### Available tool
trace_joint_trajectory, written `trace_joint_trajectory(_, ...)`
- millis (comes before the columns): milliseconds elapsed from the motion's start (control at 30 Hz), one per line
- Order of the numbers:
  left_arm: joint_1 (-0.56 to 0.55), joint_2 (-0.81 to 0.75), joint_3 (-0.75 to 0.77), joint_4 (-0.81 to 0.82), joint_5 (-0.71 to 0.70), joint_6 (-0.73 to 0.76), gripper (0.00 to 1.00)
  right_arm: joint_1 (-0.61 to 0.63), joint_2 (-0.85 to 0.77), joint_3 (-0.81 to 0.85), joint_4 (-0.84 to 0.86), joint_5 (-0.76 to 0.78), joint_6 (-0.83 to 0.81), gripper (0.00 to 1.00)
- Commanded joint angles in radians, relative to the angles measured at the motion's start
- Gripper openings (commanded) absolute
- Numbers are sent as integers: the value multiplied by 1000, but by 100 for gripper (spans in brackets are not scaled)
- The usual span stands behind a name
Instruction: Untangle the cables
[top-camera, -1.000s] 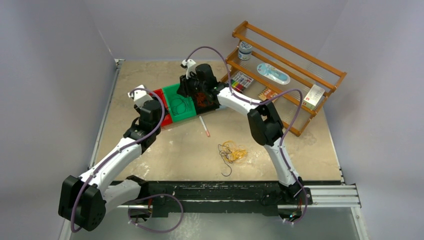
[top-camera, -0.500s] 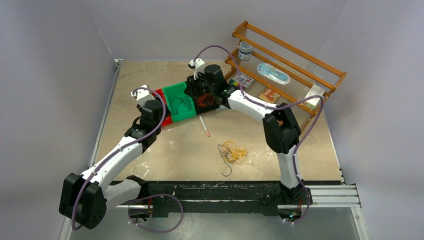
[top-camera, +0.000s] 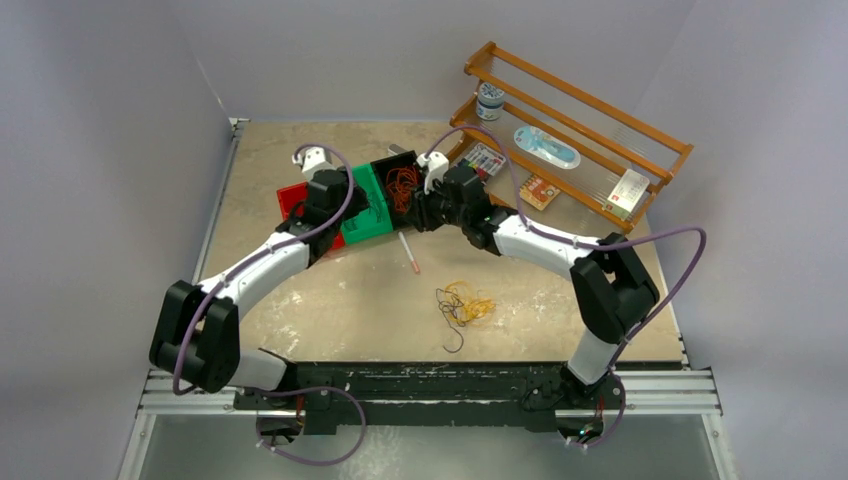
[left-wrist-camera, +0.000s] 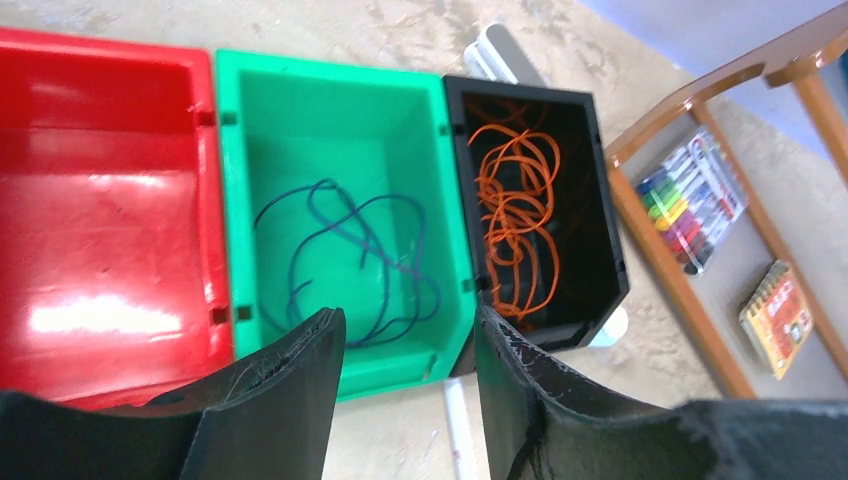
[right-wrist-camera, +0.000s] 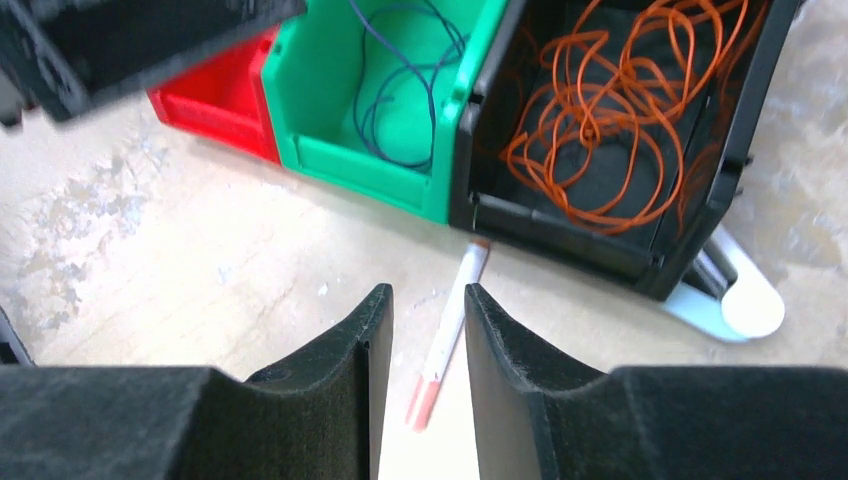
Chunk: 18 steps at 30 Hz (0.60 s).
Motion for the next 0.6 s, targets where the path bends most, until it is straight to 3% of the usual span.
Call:
trace_joint_trajectory(0, 13, 90, 114, 58, 17, -97, 50, -3, -71, -81, 82, 12, 53, 35)
trace_joint_trajectory(233, 25, 220, 194, 32, -3, -171, 50, -3, -109, -144, 79, 8, 62, 34)
trace_joint_trajectory(567, 51, 352, 273, 30, -25, -144, 46, -3, -137, -173, 83, 15, 65, 34)
